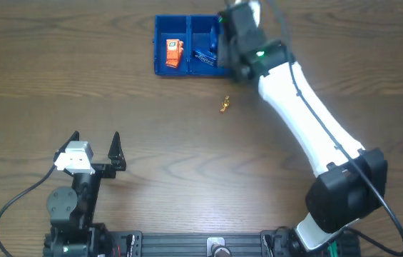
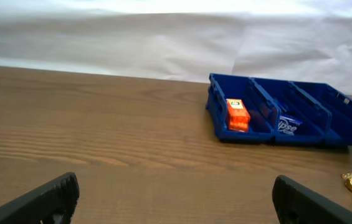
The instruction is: Sort Candies Into Trays
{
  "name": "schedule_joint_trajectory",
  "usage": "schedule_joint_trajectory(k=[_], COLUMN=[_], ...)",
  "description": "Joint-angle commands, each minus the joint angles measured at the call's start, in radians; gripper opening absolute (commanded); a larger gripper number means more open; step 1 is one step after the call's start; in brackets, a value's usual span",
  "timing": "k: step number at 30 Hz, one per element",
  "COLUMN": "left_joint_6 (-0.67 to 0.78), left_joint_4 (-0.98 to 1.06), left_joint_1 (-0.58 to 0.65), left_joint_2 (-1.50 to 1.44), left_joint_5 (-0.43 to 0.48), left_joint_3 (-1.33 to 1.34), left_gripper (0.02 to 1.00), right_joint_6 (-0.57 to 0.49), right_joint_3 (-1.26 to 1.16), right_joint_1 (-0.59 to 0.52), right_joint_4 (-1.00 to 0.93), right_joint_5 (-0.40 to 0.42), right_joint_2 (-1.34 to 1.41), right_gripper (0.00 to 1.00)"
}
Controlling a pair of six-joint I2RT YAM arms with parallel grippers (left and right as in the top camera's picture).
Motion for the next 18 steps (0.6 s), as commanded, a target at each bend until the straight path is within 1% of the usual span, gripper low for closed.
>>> schedule_joint_trajectory(k=[1, 4, 6, 10, 11, 13, 14, 15, 18], left_joint_6=[0.011, 0.011, 0.012, 0.012, 0.012, 0.012, 0.012, 0.012, 0.012], left_joint_4=[-0.032, -0.032, -0.032, -0.032, -0.032, -0.032, -0.032, -0.032, -0.032], left_joint_1=[0.004, 0.004, 0.004, 0.004, 0.004, 0.004, 0.004, 0.004, 0.004], left_joint_2=[-0.006, -0.006, -0.006, -0.006, -0.006, -0.006, -0.006, -0.006, -0.006], left_joint_5=[0.014, 0.014, 0.014, 0.014, 0.014, 0.014, 0.014, 0.014, 0.014], left_joint_3=[-0.021, -0.021, -0.021, -0.021, -0.021, -0.021, -0.021, -0.021, -0.021], left_gripper=[0.998, 0.998, 0.998, 0.998, 0.998, 0.998, 0.996, 0.998, 0.998], right_joint_6=[-0.119, -0.119, -0.119, -0.119, -0.119, -0.119, -0.119, -0.119, -0.119], right_joint_3=[0.015, 0.016, 0.016, 0.016, 0.016, 0.016, 0.016, 0.016, 0.016], right_joint_1=[-0.060, -0.066, -0.072, -0.087, -0.088, -0.087, -0.087, -0.085, -0.082], right_joint_4=[0.177, 0.245, 0.261, 0.270, 0.270, 0.269, 0.269, 0.269, 0.270], right_joint_5=[0.043, 0.043, 0.059, 0.066, 0.066, 0.065, 0.065, 0.061, 0.058], right_joint_2=[0.089, 0.195, 0.257, 0.284, 0.284, 0.284, 0.284, 0.284, 0.284], right_gripper=[0.036, 0.036, 0.036, 0.036, 0.077, 0.435, 0.636, 0.783, 0.991])
